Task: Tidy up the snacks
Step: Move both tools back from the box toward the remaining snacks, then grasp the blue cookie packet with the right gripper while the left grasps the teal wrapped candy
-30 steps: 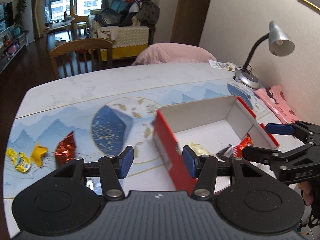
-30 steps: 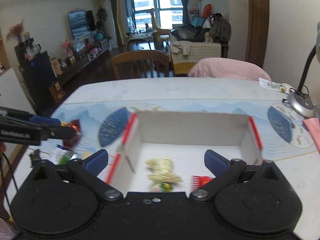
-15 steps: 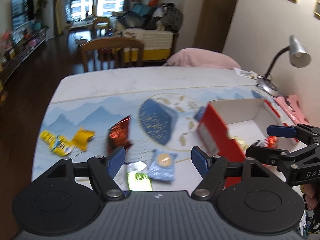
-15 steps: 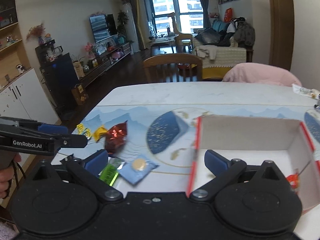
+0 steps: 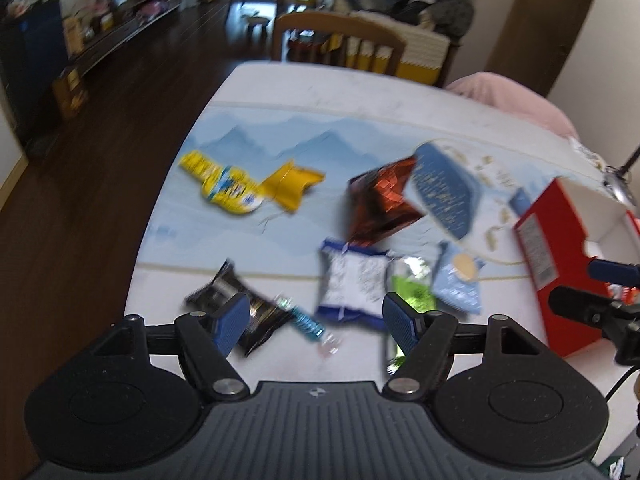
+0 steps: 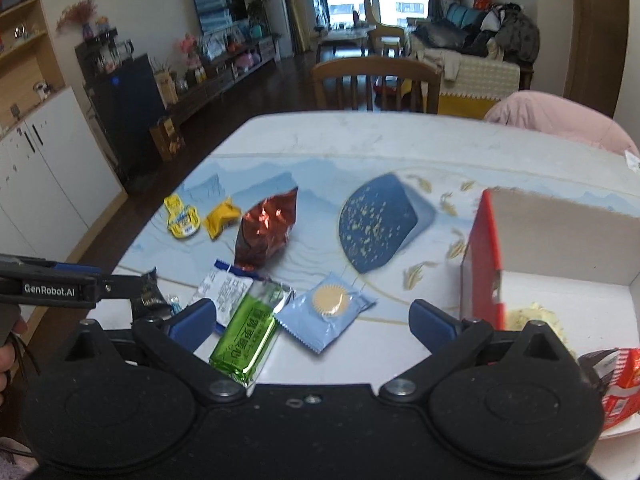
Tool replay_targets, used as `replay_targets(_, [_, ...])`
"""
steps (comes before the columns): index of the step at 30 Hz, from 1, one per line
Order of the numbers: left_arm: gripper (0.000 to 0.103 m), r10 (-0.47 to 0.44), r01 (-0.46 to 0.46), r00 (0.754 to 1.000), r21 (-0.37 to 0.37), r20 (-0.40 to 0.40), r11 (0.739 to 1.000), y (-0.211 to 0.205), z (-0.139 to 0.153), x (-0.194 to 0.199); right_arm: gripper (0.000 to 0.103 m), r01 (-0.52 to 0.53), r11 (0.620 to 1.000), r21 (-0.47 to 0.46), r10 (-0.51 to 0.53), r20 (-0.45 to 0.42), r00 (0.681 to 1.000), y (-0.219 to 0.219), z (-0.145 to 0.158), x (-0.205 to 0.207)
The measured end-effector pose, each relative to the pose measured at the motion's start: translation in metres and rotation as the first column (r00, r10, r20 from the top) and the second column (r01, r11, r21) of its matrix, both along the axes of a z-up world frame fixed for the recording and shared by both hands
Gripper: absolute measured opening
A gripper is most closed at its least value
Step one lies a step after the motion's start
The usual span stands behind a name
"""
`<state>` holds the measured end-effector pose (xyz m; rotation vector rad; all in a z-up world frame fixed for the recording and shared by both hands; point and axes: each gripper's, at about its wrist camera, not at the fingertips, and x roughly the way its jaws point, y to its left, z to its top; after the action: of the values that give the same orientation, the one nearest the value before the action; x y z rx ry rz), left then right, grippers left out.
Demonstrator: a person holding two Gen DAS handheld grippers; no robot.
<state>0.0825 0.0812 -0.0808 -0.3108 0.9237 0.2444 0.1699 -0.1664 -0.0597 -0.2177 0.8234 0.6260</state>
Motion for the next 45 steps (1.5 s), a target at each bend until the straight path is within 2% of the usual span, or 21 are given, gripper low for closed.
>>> replay_targets(4, [0.073,0.040,-0.040,0.998,-0.015,-0.048,0.999,0.001,-0.021,0.002,0.103,0.014,0.999,-0.040,-0.014,-0.009,1.000,0.010,-0.012,0.014])
replay_targets(11, [0.073,0.113,-0.114,0.991,-0.002,-0.071,0.994,-0.004,-0.040,0.009,0.102,0.134,0.984,-0.117,-0.145,-0.091,0.985,0.033,-0.046,0.053])
replay_targets(15, [0.073,0.148,-0.149,0.985,-0.003,-0.084,0.989,-0.007,-0.047,0.011,0.097,0.257,0.953,-0.163,-0.277,-0.115,0.954,0.044,-0.065,0.071])
replay_targets(18, [0.073,0.176,-0.178,0.980,-0.014,-0.094,0.984,-0.007,-0.050,0.013,0.091,0.302,0.937,-0.177,-0.328,-0.145,0.933,0.051,-0.076,0.081])
replay_targets(25, [0.072,0.205,-0.208,0.972,-0.009,-0.118,0.978,-0.010,-0.056,0.018,0.088,0.414,0.877,-0.243,-0.453,-0.137,0.881,0.058,-0.089,0.093])
replay_targets(27, [0.072,0.221,-0.224,0.967,-0.008,-0.124,0.975,-0.010,-0.058,0.021,0.082,0.431,0.865,-0.256,-0.476,-0.151,0.866,0.058,-0.092,0.095])
replay_targets(31, [0.071,0.250,-0.258,0.960,-0.042,-0.129,0.965,-0.007,-0.059,0.027,0.071,0.413,0.869,-0.271,-0.464,-0.163,0.871,0.059,-0.095,0.093])
replay_targets(32, [0.065,0.251,-0.259,0.959,-0.048,-0.135,0.965,-0.007,-0.060,0.028,0.067,0.402,0.874,-0.274,-0.454,-0.166,0.875,0.059,-0.096,0.091])
replay_targets(34, [0.059,0.252,-0.266,0.954,-0.071,-0.160,0.961,-0.007,-0.063,0.030,0.062,0.383,0.882,-0.273,-0.434,-0.158,0.887,0.059,-0.094,0.088])
replay_targets(36, [0.057,0.260,-0.278,0.950,-0.086,-0.173,0.957,-0.006,-0.065,0.029,0.054,0.363,0.892,-0.269,-0.411,-0.152,0.899,0.058,-0.093,0.085])
replay_targets(39, [0.054,0.275,-0.290,0.948,-0.077,-0.157,0.954,-0.002,-0.062,0.030,0.049,0.340,0.906,-0.250,-0.385,-0.159,0.909,0.052,-0.091,0.086])
replay_targets(43, [0.041,0.267,-0.281,0.950,-0.069,-0.160,0.957,0.005,-0.066,0.033,0.047,0.326,0.918,-0.227,-0.367,-0.168,0.915,0.045,-0.090,0.086])
replay_targets(45, [0.040,0.253,-0.267,0.953,-0.069,-0.165,0.961,0.007,-0.070,0.035,0.047,0.322,0.921,-0.220,-0.361,-0.173,0.916,0.043,-0.090,0.087])
